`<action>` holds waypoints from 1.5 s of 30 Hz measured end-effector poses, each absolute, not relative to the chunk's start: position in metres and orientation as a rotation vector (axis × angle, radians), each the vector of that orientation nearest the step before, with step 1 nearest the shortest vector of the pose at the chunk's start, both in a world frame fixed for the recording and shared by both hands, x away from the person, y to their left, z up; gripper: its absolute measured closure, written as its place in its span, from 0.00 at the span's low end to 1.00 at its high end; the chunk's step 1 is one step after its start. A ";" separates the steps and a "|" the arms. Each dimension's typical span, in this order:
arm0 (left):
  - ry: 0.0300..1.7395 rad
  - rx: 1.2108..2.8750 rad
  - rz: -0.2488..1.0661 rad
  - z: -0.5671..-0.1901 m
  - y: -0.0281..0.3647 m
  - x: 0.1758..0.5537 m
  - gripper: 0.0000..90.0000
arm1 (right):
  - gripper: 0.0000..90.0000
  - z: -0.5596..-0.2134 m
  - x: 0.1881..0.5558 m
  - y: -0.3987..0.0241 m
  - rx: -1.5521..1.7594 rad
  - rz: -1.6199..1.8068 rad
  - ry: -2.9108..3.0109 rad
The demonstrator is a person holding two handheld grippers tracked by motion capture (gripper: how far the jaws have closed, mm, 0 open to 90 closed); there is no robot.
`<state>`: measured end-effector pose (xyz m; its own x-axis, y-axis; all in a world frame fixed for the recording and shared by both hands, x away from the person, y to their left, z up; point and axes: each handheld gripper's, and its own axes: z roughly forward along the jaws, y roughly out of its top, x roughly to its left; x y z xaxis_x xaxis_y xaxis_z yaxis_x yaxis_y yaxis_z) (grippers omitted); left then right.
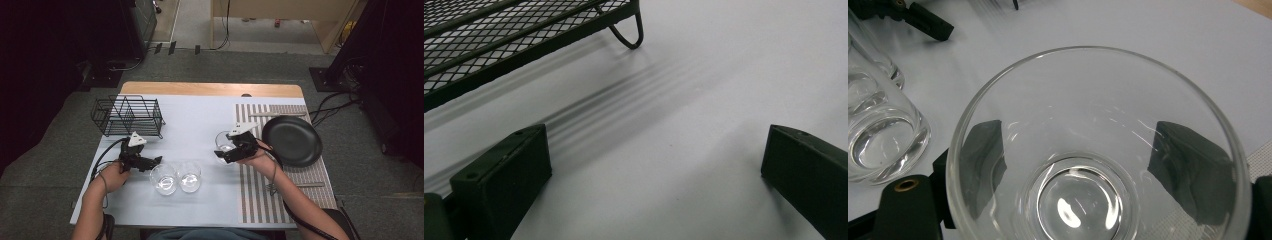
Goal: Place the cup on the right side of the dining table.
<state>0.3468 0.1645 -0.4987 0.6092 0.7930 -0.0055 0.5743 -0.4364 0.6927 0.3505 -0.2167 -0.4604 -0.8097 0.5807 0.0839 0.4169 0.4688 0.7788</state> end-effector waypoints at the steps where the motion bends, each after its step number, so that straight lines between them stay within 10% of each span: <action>1: 1.072 2.169 0.425 -0.499 0.164 0.347 0.00 | 0.22 -0.460 0.351 -0.217 0.870 1.256 2.520; 45: 1.072 2.169 0.425 -0.499 0.164 0.347 0.00 | 0.22 -0.457 0.366 -0.234 0.967 1.222 2.454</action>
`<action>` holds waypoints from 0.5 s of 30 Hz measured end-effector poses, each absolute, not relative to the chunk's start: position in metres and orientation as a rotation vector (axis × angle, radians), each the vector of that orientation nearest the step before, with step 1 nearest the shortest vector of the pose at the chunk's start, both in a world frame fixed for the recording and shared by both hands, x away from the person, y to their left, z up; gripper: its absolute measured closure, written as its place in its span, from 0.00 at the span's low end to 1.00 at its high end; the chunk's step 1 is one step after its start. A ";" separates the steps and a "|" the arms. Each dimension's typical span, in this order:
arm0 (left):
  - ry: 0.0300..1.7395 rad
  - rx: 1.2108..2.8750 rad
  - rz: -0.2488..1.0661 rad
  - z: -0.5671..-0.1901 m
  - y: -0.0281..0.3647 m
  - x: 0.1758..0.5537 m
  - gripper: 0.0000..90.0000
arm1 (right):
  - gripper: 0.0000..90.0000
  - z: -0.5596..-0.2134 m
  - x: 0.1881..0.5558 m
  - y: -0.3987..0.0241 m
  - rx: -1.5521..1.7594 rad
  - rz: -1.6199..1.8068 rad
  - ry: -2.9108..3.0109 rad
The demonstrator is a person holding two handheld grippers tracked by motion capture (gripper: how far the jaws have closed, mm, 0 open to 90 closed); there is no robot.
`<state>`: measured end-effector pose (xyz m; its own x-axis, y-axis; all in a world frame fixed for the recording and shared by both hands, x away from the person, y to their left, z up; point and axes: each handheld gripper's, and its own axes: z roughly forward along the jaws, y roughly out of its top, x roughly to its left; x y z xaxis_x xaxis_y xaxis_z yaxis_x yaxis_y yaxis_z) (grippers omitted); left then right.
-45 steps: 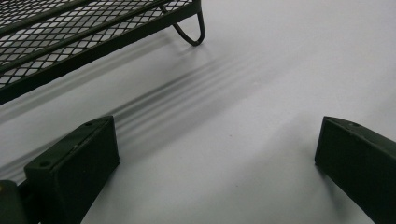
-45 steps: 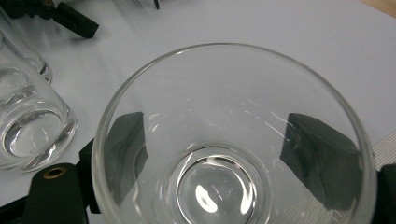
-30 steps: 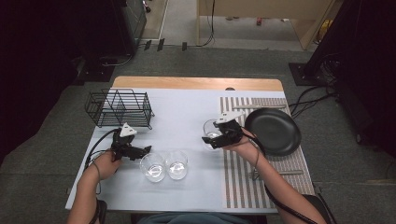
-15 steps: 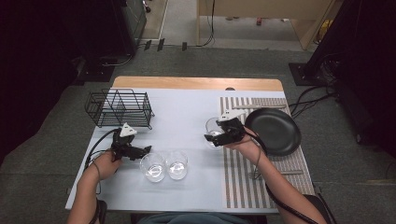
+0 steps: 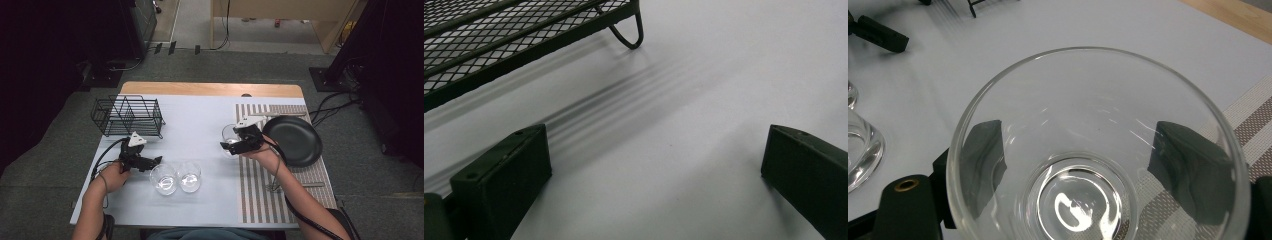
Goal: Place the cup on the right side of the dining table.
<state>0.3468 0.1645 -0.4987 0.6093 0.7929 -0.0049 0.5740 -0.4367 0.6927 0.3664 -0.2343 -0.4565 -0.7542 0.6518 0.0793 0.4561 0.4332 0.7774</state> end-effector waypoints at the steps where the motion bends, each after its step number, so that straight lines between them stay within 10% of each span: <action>1: 1.072 2.170 0.425 -0.499 0.164 0.347 0.00 | 0.22 -0.457 0.367 -0.234 0.967 1.222 2.453; 15: 1.071 2.169 0.426 -0.499 0.164 0.347 0.00 | 0.22 -0.456 0.372 -0.238 0.991 1.219 2.429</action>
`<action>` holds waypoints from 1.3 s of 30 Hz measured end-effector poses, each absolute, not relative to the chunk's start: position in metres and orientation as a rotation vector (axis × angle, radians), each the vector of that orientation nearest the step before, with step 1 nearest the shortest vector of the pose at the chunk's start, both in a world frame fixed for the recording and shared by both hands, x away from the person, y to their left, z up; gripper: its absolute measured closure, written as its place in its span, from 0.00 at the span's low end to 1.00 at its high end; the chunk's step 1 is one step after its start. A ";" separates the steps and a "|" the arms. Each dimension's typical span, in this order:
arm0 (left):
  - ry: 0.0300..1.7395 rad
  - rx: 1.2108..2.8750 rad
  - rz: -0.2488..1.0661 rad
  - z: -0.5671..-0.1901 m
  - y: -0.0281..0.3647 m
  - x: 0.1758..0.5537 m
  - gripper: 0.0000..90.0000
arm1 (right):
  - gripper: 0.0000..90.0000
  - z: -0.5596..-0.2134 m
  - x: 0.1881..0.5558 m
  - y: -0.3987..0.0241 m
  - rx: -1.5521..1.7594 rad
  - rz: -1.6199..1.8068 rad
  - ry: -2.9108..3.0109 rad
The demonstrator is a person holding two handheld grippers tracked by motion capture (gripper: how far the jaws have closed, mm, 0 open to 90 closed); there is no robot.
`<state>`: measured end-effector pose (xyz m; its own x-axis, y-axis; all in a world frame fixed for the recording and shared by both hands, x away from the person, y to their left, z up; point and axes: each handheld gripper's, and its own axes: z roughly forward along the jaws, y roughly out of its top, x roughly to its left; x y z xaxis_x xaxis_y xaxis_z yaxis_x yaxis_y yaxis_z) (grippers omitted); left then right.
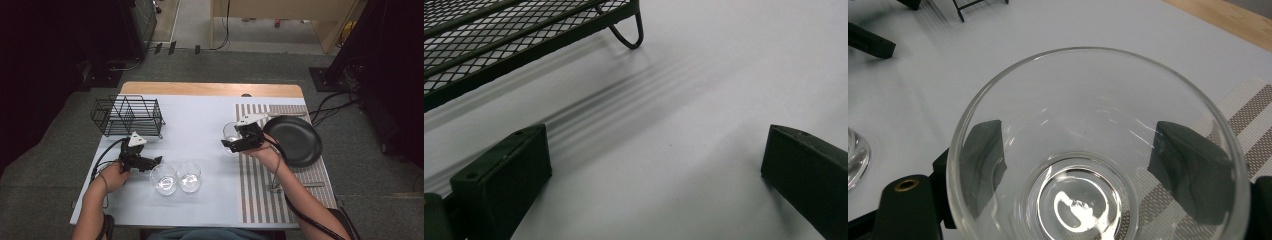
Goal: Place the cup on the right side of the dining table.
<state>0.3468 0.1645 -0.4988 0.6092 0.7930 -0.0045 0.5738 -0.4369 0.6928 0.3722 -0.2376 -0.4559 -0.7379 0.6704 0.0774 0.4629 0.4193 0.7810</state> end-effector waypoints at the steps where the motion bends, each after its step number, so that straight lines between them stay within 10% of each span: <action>1: 1.071 2.169 0.425 -0.499 0.164 0.347 0.00 | 0.22 -0.456 0.373 -0.238 0.995 1.217 2.426; 39: 1.072 2.169 0.426 -0.499 0.164 0.347 0.00 | 0.22 -0.451 0.401 -0.262 1.107 1.145 2.377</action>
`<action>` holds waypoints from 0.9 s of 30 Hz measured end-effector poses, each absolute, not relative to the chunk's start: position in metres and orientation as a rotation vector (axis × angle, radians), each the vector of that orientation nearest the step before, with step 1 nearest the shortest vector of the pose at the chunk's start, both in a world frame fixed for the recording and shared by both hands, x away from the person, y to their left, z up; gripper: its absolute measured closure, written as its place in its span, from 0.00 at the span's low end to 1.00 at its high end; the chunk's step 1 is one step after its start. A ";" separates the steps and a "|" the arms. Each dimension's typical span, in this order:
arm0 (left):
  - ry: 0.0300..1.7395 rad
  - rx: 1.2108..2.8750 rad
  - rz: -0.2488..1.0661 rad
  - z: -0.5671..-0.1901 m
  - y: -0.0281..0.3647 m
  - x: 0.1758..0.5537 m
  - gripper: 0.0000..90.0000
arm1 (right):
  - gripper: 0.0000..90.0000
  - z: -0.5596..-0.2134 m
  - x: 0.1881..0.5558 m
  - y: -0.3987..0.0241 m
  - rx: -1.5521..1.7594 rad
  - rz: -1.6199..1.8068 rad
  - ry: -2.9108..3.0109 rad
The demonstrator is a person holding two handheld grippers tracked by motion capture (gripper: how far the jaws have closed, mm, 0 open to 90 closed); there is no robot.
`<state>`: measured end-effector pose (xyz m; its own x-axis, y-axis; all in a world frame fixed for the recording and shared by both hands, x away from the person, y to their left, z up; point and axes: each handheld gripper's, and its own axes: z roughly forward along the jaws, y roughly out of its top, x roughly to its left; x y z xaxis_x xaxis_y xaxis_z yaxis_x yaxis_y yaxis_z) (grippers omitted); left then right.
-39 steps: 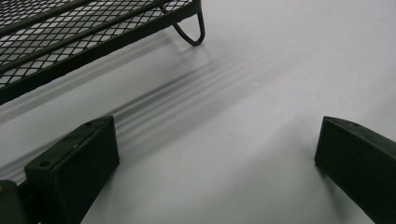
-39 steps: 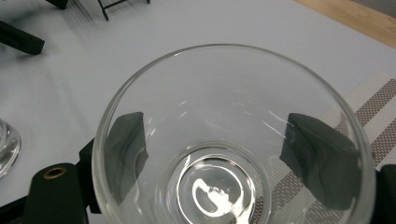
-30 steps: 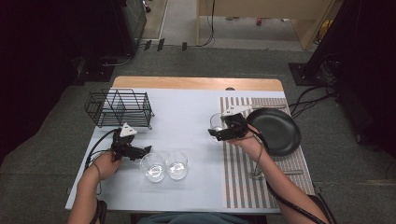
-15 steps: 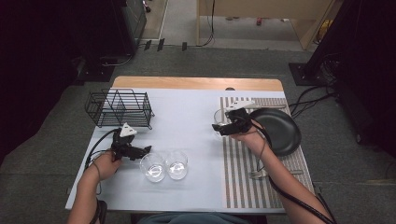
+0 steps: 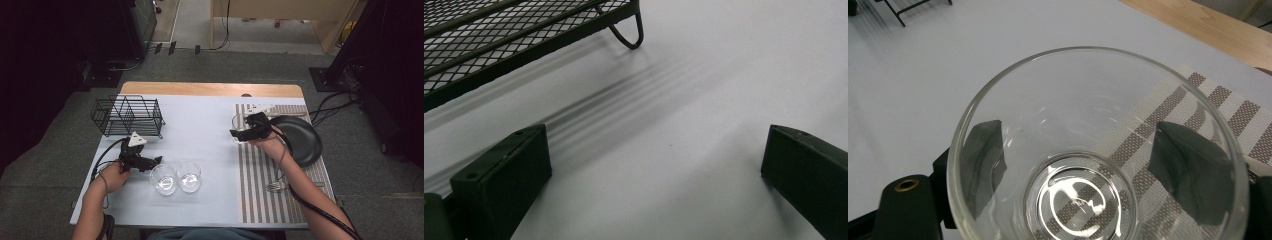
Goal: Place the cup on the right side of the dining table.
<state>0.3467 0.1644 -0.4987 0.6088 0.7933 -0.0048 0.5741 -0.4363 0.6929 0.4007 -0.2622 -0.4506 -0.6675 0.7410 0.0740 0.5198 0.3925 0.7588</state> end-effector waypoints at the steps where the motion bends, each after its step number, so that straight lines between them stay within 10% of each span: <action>1: 1.072 2.170 0.426 -0.499 0.164 0.347 0.00 | 0.22 -0.450 0.401 -0.263 1.115 1.148 2.377; 27: 1.072 2.169 0.426 -0.499 0.164 0.347 0.00 | 0.22 -0.452 0.413 -0.259 1.160 1.145 2.358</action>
<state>0.3467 0.1644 -0.4987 0.6087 0.7933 -0.0047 0.5742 -0.4365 0.6927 0.4131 -0.2591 -0.4517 -0.6410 0.7617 0.0944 0.5451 0.3652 0.7547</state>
